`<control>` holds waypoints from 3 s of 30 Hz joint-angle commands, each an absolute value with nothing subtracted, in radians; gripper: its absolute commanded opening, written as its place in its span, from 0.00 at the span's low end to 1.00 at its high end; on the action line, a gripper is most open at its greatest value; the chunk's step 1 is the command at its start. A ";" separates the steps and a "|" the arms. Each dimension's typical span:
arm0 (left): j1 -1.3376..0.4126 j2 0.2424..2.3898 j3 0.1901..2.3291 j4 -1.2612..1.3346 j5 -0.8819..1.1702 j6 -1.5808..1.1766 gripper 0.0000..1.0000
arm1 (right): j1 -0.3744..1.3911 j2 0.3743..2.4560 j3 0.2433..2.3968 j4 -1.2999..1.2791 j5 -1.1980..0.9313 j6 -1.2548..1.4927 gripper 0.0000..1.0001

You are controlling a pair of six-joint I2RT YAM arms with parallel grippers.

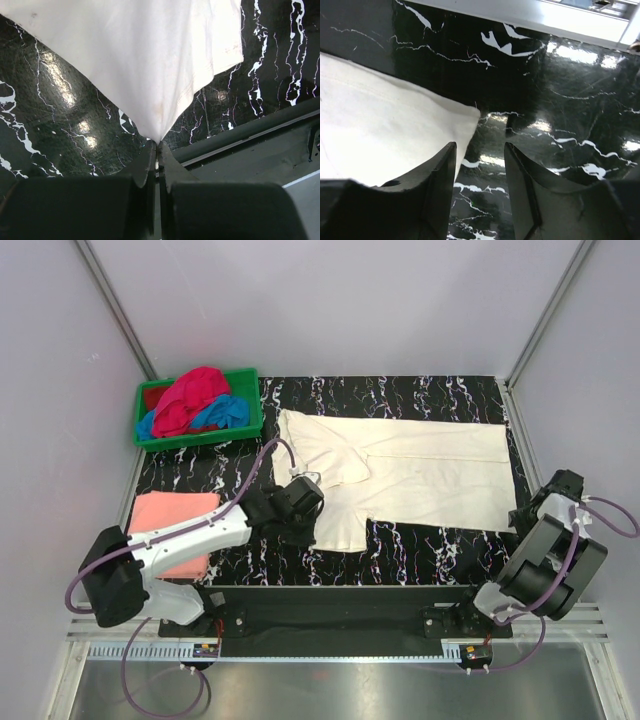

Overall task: Fold and stack the t-shirts
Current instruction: Fold the tshirt

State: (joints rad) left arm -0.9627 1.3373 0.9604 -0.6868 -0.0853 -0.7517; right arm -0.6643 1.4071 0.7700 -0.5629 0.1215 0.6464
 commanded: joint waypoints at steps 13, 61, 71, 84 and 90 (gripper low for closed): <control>-0.971 1.195 1.022 -0.655 -0.051 -0.696 0.00 | -0.667 1.557 0.793 -0.452 0.158 0.618 0.31; -0.519 1.885 1.799 -0.770 0.117 -0.506 0.00 | -0.440 1.905 1.523 -0.775 0.221 0.448 0.00; -0.465 1.976 1.900 -0.756 0.163 -0.525 0.00 | -0.428 2.020 1.669 -0.810 0.227 0.419 0.00; -0.439 2.103 2.040 -0.784 0.193 -0.543 0.00 | -0.420 2.154 1.828 -0.862 0.198 0.403 0.00; -0.426 2.085 2.037 -0.779 0.129 -0.555 0.00 | -0.410 2.163 1.861 -0.865 0.207 0.403 0.00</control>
State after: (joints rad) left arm -0.4374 2.1101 1.9862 -0.7963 0.1551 -0.5442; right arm -0.4168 2.1632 1.8088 -0.8680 0.1902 0.4145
